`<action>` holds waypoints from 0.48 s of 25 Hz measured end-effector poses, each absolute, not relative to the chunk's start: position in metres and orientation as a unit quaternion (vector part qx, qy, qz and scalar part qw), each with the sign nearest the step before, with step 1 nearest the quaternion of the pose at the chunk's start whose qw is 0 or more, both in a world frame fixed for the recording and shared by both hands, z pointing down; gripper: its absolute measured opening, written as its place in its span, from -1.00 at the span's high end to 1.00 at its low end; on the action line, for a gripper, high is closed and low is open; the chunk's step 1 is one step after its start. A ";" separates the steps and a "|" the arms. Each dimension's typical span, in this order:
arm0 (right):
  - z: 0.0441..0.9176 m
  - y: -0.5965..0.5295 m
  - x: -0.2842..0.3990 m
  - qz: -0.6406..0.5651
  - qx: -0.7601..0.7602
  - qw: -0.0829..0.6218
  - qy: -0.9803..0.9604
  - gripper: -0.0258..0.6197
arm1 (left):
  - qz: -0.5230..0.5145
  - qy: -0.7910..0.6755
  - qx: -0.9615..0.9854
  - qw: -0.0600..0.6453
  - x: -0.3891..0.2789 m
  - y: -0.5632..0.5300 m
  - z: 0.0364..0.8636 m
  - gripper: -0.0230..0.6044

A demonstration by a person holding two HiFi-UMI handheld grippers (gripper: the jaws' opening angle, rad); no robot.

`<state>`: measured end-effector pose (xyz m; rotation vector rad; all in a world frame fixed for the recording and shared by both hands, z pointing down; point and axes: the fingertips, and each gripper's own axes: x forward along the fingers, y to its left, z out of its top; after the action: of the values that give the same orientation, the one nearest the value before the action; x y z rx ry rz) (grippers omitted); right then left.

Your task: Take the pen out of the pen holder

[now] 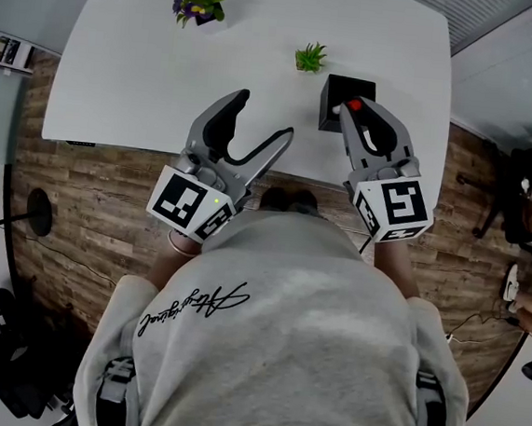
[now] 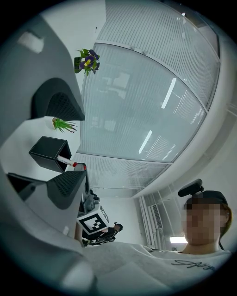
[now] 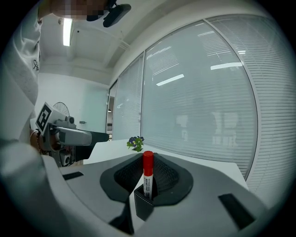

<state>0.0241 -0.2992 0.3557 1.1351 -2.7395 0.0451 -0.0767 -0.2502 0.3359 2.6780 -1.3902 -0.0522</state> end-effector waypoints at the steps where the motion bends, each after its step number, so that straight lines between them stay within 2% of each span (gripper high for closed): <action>1: 0.355 -0.299 0.024 0.014 0.381 0.087 -0.920 0.72 | -0.016 -0.460 0.886 0.062 -0.076 -0.250 0.336 -0.11; 12: 0.350 -0.298 0.024 0.013 0.380 0.082 -0.921 0.72 | -0.005 -0.461 0.885 0.056 -0.075 -0.250 0.341 -0.11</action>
<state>0.0243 -0.2980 0.3503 1.1367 -2.7524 0.0377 -0.0750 -0.2497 0.3412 2.6872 -1.4003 -0.0160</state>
